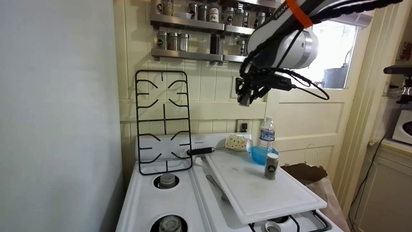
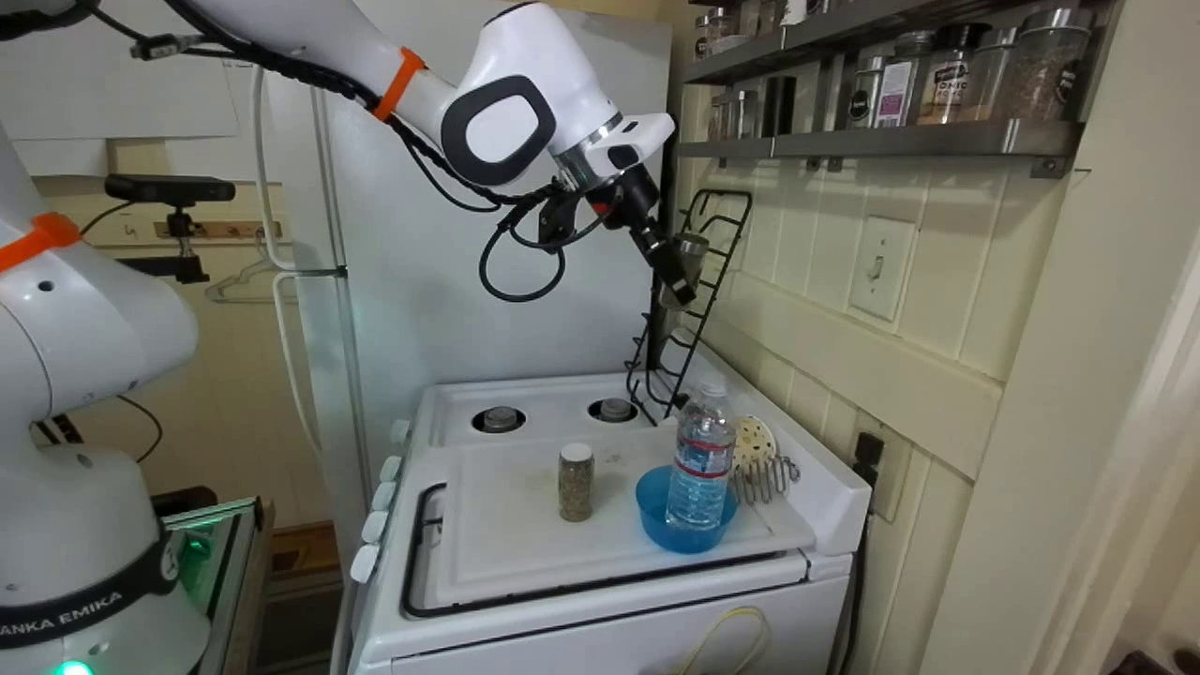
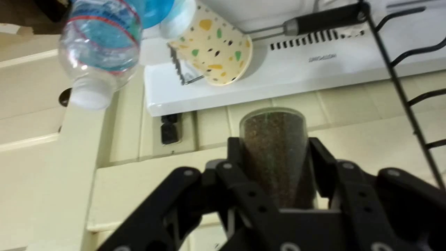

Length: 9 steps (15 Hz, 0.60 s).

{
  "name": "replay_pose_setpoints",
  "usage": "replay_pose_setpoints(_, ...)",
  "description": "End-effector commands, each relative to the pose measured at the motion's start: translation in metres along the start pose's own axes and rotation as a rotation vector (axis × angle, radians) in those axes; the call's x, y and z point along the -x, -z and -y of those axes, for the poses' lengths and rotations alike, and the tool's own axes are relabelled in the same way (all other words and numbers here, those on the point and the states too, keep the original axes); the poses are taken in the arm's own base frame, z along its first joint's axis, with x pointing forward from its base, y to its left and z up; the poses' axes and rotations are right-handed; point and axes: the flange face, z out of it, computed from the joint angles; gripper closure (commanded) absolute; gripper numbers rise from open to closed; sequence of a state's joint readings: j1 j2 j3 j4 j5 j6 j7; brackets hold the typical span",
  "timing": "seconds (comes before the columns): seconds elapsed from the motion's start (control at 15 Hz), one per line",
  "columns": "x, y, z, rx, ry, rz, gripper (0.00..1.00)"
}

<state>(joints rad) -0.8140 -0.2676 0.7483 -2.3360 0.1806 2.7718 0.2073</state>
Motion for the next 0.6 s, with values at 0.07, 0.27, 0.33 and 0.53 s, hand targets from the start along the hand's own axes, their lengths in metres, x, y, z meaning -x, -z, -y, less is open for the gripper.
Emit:
replay_pose_setpoints(0.07, -0.034, 0.014, -0.046, 0.049, -0.062, -0.129, 0.76)
replay_pose_setpoints(0.27, -0.052, 0.021, -0.055, 0.023, -0.101, -0.195, 0.76)
replay_pose_setpoints(0.33, -0.057, 0.023, -0.051, 0.001, -0.092, -0.208, 0.76)
replay_pose_setpoints(0.53, -0.070, 0.043, -0.038, -0.038, -0.056, -0.288, 0.76)
